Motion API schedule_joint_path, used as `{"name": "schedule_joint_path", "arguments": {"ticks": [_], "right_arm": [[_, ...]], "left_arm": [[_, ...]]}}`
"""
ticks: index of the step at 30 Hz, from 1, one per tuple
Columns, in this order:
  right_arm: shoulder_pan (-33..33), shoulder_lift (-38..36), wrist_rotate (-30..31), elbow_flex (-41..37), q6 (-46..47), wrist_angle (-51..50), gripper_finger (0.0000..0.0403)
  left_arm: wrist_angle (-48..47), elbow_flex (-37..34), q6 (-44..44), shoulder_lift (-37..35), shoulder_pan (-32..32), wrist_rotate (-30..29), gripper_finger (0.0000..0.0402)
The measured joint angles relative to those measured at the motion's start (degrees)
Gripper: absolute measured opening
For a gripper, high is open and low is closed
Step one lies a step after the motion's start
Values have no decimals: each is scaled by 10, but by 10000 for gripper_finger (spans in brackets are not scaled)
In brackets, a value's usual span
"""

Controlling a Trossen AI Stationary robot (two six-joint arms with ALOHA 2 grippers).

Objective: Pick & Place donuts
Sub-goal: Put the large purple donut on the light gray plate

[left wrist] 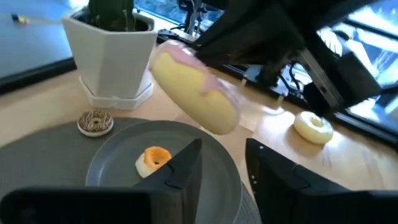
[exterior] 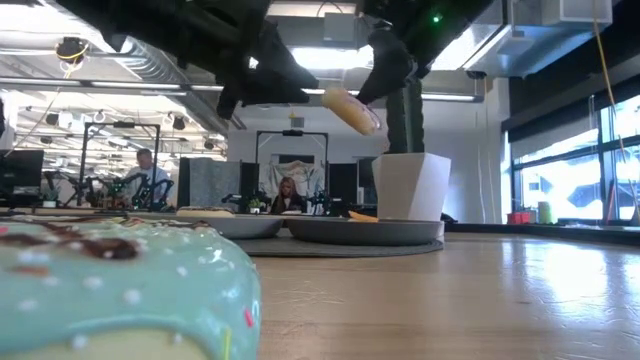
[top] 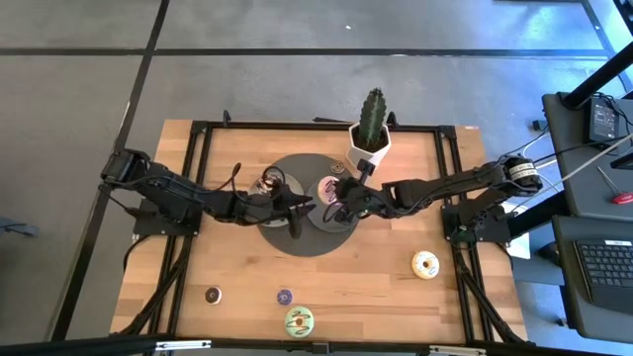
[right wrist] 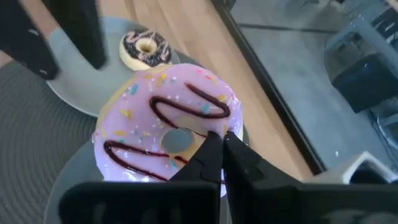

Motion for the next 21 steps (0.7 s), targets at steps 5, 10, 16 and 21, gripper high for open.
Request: {"name": "schedule_joint_path", "arguments": {"ticks": [5,10,16,21], "right_arm": [[0,0,0,0,-17,15,9],[0,0,0,-4,-19,20,10],[0,9,-21,-7,-29,35,11],[0,20,-31,-7,-50,72,11]], "left_arm": [[5,0,-85,0,21,10,177],[14,0,-124,0,30,9,211],[71,0,-124,0,30,8,230],[72,0,-115,0,31,1,233]]}}
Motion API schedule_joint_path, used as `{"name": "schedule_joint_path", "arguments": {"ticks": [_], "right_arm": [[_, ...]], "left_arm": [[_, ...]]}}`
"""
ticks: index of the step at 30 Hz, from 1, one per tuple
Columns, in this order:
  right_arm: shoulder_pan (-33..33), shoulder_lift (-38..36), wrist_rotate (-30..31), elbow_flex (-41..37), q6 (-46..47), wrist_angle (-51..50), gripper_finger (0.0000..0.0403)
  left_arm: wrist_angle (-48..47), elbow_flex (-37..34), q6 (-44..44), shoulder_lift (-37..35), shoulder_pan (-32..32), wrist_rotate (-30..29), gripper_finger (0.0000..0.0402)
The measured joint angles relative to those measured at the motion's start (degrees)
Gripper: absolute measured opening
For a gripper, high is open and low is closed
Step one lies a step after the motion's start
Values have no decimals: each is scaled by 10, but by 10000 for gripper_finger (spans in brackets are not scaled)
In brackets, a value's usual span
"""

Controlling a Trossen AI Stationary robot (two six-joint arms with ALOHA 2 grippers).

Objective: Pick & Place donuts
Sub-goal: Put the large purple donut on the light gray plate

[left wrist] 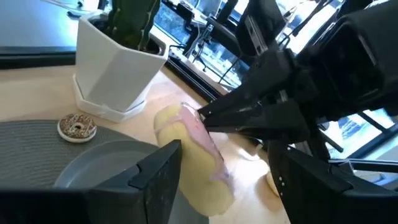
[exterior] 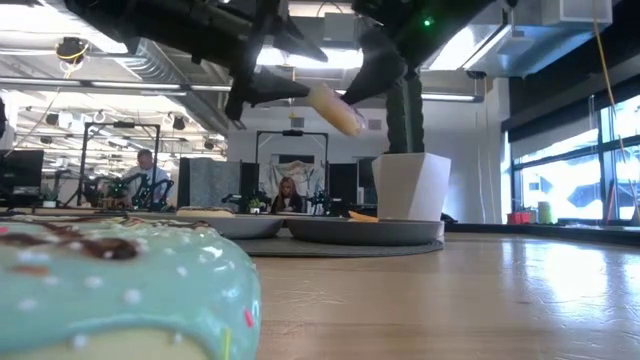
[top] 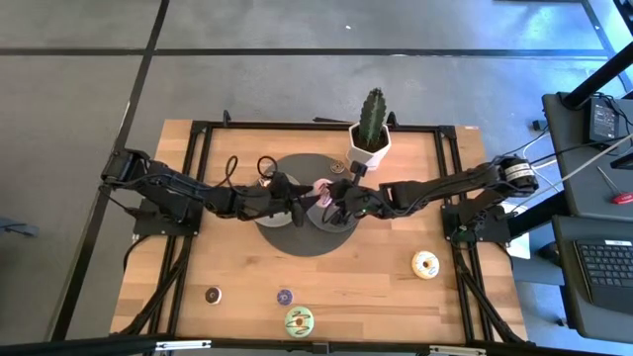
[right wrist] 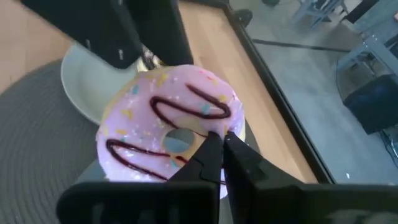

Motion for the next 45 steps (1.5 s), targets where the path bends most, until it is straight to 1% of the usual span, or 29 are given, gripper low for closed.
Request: {"name": "schedule_joint_path", "arguments": {"ticks": [6,11,15,19,22,28,33,37,42,45], "right_arm": [[0,4,-2,0,-11,8,11],[0,4,-7,0,-10,9,12],[0,4,-30,0,-10,11,12],[0,4,-27,0,-7,11,12],[-1,4,-27,0,-3,-8,12],[-1,4,-26,0,7,-25,12],[-1,4,-25,0,4,-8,12],[-1,4,-25,0,2,-3,12],[-2,4,-25,0,3,-5,12],[-2,4,-40,0,5,-5,12]], "left_arm": [[-21,0,18,0,0,5,232],[-41,0,22,0,0,-31,230],[-50,0,22,0,0,-43,220],[-54,0,22,0,0,-43,202],[-47,0,33,-7,0,-34,187],[17,0,97,-10,0,34,162],[-6,0,75,5,0,33,144],[6,0,73,27,0,33,134],[7,0,69,33,9,33,129],[4,0,75,33,16,33,129]]}}
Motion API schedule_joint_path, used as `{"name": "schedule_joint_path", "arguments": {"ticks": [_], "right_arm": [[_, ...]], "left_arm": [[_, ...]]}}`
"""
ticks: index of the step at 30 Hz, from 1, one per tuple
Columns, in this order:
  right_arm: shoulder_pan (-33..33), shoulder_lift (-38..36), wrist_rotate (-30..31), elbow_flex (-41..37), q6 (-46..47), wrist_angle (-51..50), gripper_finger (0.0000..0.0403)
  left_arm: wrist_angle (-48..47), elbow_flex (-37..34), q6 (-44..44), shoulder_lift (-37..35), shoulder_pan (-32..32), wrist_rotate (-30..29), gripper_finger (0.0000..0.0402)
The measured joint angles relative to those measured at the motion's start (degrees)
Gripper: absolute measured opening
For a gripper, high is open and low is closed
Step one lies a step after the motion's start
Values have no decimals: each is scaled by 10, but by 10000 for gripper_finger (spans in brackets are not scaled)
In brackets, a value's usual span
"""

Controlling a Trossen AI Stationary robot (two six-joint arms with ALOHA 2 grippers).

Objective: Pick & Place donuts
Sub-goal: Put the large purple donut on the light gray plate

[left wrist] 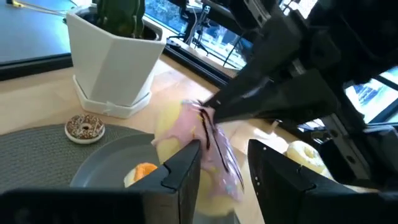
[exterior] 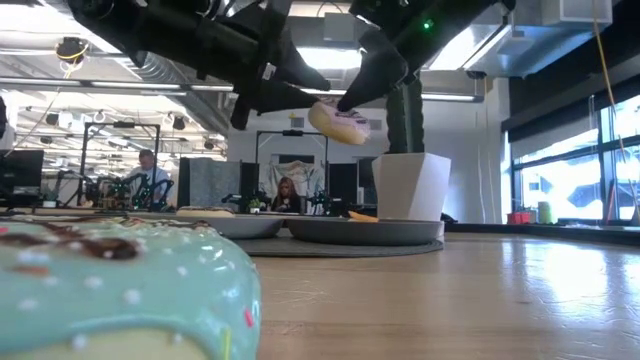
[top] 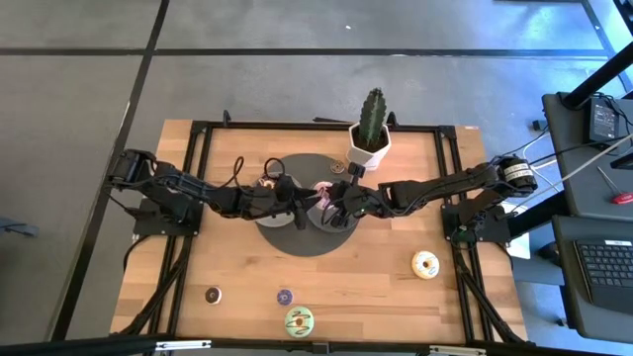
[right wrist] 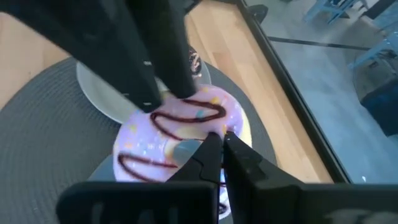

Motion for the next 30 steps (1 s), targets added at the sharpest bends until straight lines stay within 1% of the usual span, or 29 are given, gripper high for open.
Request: {"name": "schedule_joint_path", "arguments": {"ticks": [8,14,18,24,30], "right_arm": [[1,0,-9,0,-1,6,12],[1,0,-12,0,-2,10,12],[1,0,-39,0,-4,20,12],[1,0,-44,0,-14,27,12],[1,0,-44,0,-14,27,12]], "left_arm": [[-29,0,-13,0,13,0,128],[-36,0,-13,0,16,0,115],[-46,0,-13,0,20,0,103],[-50,0,2,0,22,2,76],[-50,0,23,0,23,-4,30]]}}
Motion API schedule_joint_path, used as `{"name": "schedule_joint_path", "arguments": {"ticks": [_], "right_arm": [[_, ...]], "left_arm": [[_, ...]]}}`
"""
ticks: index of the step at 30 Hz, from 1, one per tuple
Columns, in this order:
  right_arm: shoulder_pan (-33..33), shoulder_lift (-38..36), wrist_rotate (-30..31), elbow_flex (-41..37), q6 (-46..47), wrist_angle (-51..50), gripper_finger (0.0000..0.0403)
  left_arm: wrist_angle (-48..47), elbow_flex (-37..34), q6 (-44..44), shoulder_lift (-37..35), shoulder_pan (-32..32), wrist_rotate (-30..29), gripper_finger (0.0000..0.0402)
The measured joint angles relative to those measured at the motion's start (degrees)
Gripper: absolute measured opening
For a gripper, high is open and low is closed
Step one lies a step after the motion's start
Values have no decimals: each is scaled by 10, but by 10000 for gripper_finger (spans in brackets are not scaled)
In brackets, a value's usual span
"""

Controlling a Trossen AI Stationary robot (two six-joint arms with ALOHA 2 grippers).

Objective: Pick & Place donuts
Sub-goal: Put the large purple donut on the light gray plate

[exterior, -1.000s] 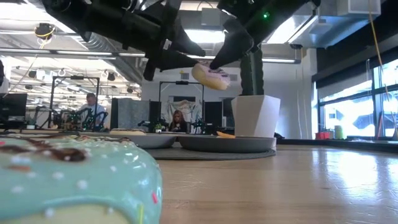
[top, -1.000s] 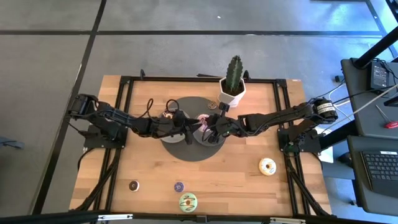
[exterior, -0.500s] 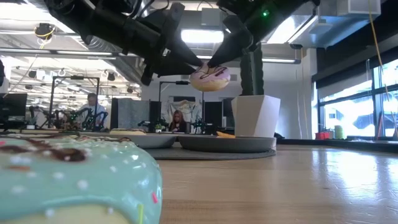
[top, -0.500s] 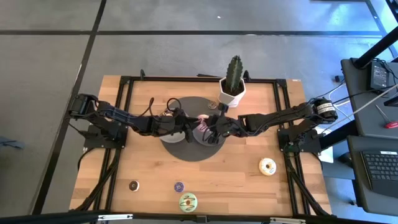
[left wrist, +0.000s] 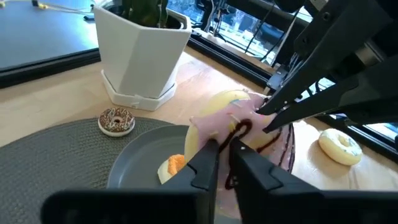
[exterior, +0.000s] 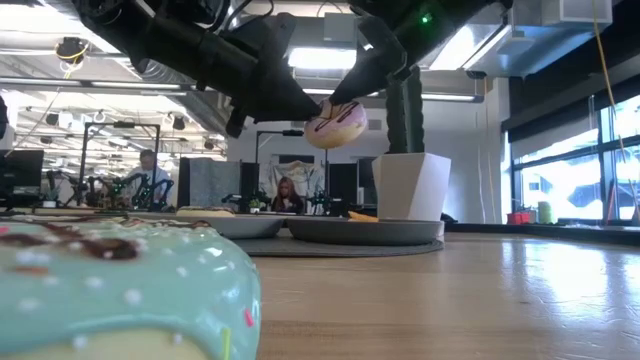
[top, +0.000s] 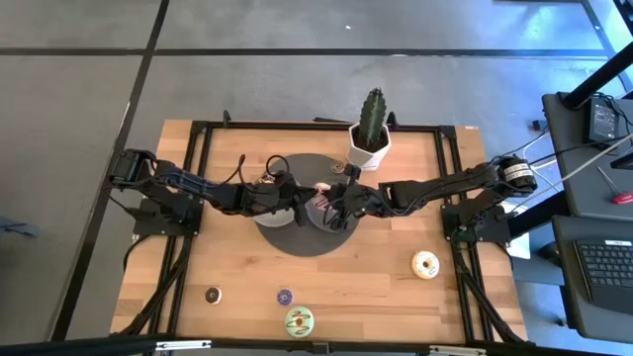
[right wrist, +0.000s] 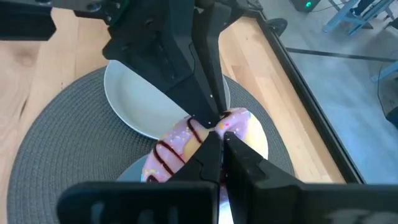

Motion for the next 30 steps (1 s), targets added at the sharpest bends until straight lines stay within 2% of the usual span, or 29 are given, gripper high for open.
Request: {"name": "schedule_joint_path", "arguments": {"ticks": [4,13,19,24,30], "right_arm": [[0,0,0,0,0,0,12],[0,-1,-2,0,-18,-3,19],[1,-1,-6,1,-19,0,95],[5,-14,42,1,-18,-12,156],[6,-62,24,1,1,-84,179]], "left_arm": [[0,0,8,0,0,0,6],[-7,0,9,-10,0,9,5],[-26,0,10,-28,1,7,4],[-89,0,-3,-54,1,10,5],[-239,0,-62,-112,8,51,4]]}}
